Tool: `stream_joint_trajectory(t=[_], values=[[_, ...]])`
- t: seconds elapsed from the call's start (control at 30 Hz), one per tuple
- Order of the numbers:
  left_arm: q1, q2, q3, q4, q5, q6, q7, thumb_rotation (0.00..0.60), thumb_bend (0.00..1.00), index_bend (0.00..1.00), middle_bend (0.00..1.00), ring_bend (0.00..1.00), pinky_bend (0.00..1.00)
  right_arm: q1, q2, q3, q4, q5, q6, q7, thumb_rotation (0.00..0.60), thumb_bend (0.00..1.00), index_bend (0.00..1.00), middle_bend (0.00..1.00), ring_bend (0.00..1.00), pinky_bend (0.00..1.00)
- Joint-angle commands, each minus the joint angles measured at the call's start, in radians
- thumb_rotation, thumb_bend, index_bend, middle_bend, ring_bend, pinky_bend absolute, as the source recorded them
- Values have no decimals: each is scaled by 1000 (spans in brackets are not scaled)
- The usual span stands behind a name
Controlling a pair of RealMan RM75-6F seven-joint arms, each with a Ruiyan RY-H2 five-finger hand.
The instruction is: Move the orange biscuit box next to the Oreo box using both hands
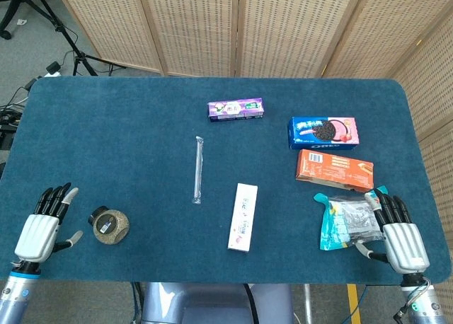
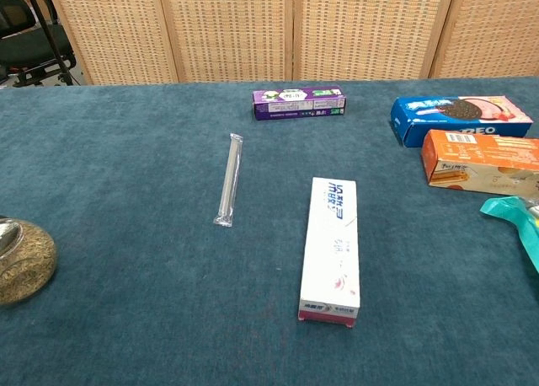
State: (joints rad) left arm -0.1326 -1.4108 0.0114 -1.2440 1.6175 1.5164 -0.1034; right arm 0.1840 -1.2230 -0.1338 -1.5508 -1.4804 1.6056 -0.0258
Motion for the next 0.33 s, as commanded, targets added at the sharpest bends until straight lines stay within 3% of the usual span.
stream_joint_trajectory(t=[0.03,0.33], values=[[-1,32,-17,-57,-18,5,34,600,184,1,0,0,0,-29,-18,-2,34,-26,16,-3,600,131,46,0,0,0],[8,60,-12,-67,-4,31,33,600,183,1,0,0,0,-48,-9,31,44,-33,-2,39,600,131,46,0,0,0]])
